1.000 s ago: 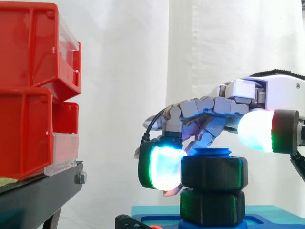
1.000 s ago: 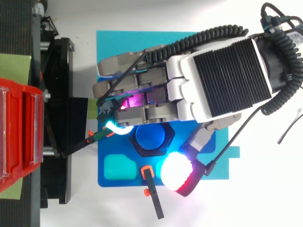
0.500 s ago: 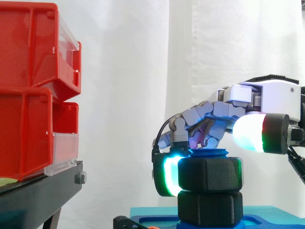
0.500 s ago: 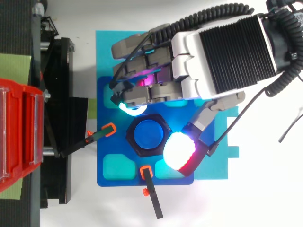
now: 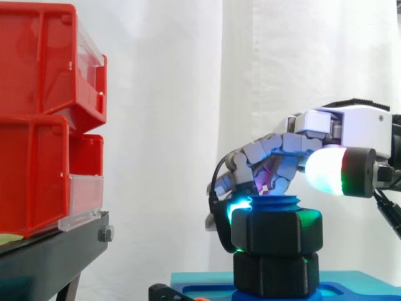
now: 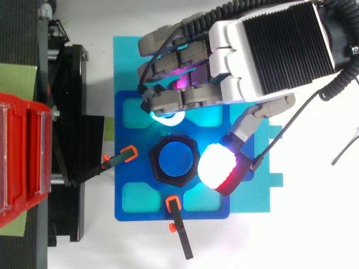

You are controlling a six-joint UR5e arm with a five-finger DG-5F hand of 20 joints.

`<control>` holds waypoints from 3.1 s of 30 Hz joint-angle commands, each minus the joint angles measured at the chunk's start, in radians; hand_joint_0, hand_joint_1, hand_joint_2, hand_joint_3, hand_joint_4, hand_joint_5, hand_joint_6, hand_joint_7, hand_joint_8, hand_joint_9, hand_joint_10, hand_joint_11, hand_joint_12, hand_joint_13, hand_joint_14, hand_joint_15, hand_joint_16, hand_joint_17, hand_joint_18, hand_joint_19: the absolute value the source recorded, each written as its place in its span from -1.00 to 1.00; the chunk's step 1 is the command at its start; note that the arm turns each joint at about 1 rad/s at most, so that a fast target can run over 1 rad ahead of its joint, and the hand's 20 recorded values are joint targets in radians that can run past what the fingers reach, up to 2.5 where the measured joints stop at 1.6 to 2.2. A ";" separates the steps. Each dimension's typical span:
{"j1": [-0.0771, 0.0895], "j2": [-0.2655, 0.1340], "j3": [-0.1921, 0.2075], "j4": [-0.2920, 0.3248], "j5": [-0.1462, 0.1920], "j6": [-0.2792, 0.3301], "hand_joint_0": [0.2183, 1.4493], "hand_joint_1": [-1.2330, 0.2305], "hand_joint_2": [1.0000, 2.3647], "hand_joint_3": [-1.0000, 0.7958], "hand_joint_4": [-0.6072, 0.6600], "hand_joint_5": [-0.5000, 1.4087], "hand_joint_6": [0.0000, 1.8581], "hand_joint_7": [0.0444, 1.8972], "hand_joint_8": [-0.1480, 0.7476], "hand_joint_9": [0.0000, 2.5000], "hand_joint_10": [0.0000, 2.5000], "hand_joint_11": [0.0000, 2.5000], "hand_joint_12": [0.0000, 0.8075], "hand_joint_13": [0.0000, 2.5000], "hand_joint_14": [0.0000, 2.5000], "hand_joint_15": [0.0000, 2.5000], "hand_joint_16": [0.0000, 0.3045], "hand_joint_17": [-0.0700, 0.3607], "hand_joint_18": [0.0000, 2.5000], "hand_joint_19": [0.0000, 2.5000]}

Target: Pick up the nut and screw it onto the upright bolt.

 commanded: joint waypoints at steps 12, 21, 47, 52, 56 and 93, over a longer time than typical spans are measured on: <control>0.018 0.000 0.009 0.066 -0.003 0.025 -0.61 0.56 -1.00 -0.44 0.29 -0.55 -0.46 -0.22 -0.26 -0.19 -1.00 -1.00 -0.49 -0.49 -1.00 -1.00 -0.82 -0.38 -0.71 -0.91; 0.045 -0.001 0.008 0.058 0.015 0.018 -0.62 0.57 -1.00 -0.44 0.27 -0.56 -0.46 -0.29 -0.29 -0.26 -1.00 -1.00 -0.48 -0.55 -1.00 -1.00 -0.81 -0.37 -0.77 -0.93; 0.052 -0.008 0.002 0.036 0.027 0.018 -0.59 0.54 -1.00 -0.44 0.33 -0.50 -0.46 0.16 -0.21 -0.26 -1.00 -1.00 -0.45 -0.55 -1.00 -1.00 -0.82 -0.39 -0.79 -0.93; 0.047 -0.008 0.000 0.027 0.027 0.018 -0.58 0.51 -1.00 -0.44 0.28 -0.47 -0.46 0.37 -0.19 -0.22 -1.00 -1.00 -0.46 -0.51 -1.00 -1.00 -0.83 -0.40 -0.74 -0.91; 0.039 -0.009 0.000 0.024 0.024 0.019 -0.57 0.50 -1.00 -0.44 0.24 -0.45 -0.46 0.47 -0.19 -0.18 -1.00 -1.00 -0.49 -0.49 -1.00 -1.00 -0.83 -0.41 -0.71 -0.90; 0.018 -0.008 0.029 0.092 -0.008 0.044 -0.59 0.52 -1.00 -0.44 0.29 -0.56 -0.46 -0.22 -0.26 -0.22 -1.00 -1.00 -0.52 -0.44 -1.00 -1.00 -0.81 -0.38 -0.64 -0.86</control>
